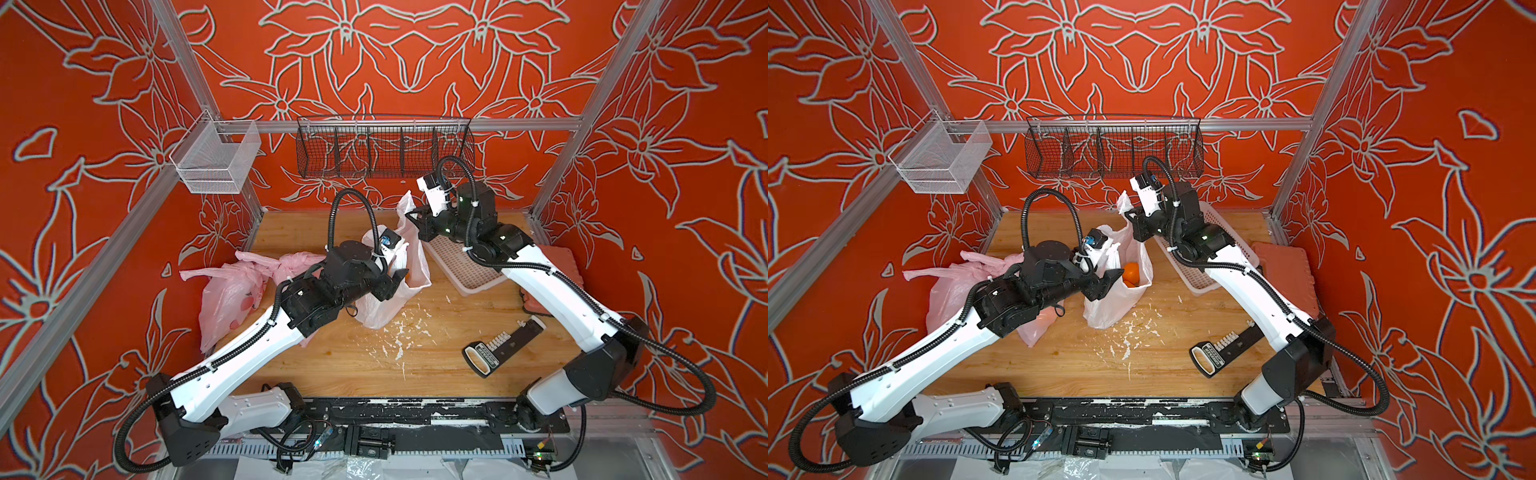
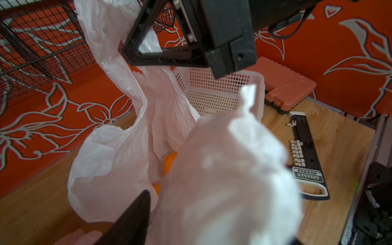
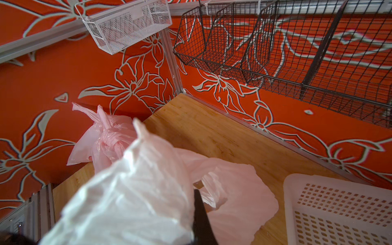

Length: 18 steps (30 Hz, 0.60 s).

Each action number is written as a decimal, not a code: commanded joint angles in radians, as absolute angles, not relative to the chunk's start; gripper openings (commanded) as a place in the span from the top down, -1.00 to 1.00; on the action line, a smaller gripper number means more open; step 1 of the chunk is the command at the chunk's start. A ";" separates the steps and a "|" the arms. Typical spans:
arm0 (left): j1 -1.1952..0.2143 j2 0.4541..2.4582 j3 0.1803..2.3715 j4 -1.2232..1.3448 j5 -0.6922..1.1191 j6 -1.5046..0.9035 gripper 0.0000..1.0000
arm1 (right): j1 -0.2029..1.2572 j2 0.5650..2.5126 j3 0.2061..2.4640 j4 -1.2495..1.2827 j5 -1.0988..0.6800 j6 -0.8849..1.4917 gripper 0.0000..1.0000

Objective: Place the oranges into plastic bags & tie knots
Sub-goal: Adjust the plastic bag at the center of the board.

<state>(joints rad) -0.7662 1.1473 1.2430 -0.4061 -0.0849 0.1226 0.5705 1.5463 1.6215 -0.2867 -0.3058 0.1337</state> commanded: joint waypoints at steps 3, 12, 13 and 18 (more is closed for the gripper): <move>-0.773 1.090 1.291 -0.411 -0.053 0.114 1.00 | 0.569 1.431 1.623 -0.325 -0.205 0.168 1.00; -0.602 1.089 1.403 -0.455 0.180 0.048 1.00 | 0.581 1.219 1.635 -0.563 -0.178 0.185 1.00; -0.558 1.102 1.410 -0.445 0.250 0.036 1.00 | 0.584 1.202 1.639 -0.594 -0.187 0.192 1.00; -0.398 1.180 1.462 -0.403 0.496 0.049 1.00 | 0.596 1.151 1.637 -0.662 -0.274 0.232 1.00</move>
